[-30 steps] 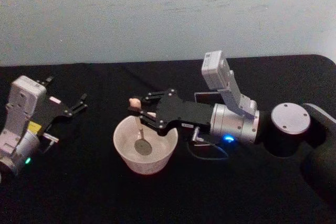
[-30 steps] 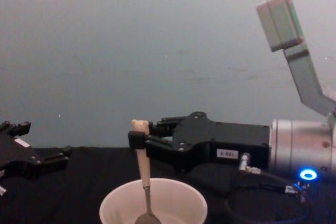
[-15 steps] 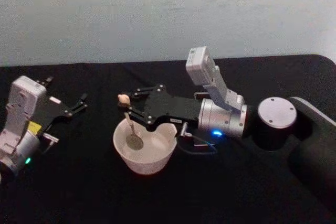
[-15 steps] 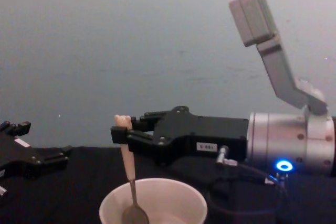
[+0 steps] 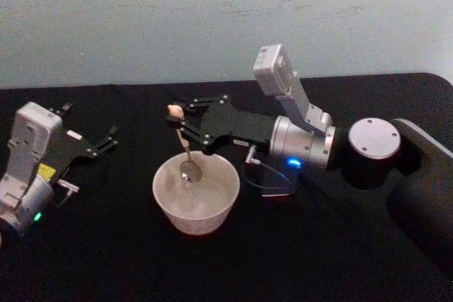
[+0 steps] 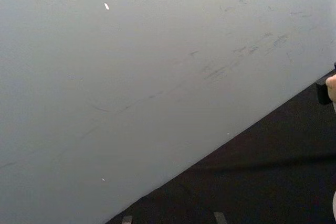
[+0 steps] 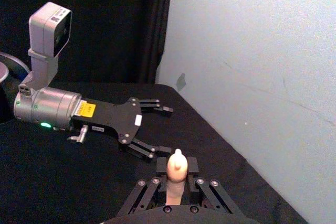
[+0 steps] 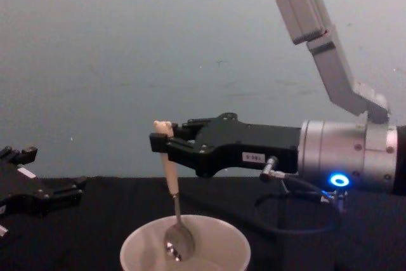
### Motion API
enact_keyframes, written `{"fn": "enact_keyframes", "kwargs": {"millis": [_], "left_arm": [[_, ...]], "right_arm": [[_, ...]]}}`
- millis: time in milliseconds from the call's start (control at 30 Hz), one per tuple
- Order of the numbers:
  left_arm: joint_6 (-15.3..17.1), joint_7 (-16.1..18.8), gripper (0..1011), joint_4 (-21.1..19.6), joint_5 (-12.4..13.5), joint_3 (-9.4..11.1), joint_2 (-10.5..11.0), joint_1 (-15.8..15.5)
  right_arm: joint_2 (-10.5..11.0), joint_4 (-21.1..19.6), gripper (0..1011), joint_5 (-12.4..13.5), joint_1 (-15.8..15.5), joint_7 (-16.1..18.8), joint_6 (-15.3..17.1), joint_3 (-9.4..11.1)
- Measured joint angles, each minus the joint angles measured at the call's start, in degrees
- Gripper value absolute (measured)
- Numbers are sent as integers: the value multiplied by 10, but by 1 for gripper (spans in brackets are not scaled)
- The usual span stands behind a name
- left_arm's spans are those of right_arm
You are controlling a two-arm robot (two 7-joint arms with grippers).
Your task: Pick up the stirring spoon with one hand, stir inside the cup, then place it back in its original position.
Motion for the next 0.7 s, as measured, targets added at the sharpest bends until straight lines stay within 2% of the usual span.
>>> {"fn": "enact_keyframes", "kwargs": {"millis": [267, 700], "left_arm": [[0, 0, 1001, 0, 0, 0, 0, 0], [0, 0, 1001, 0, 0, 0, 0, 0]], "right_arm": [[19, -31, 213, 5, -16, 6, 9, 6], [68, -105, 213, 27, -60, 21, 26, 9]]}}
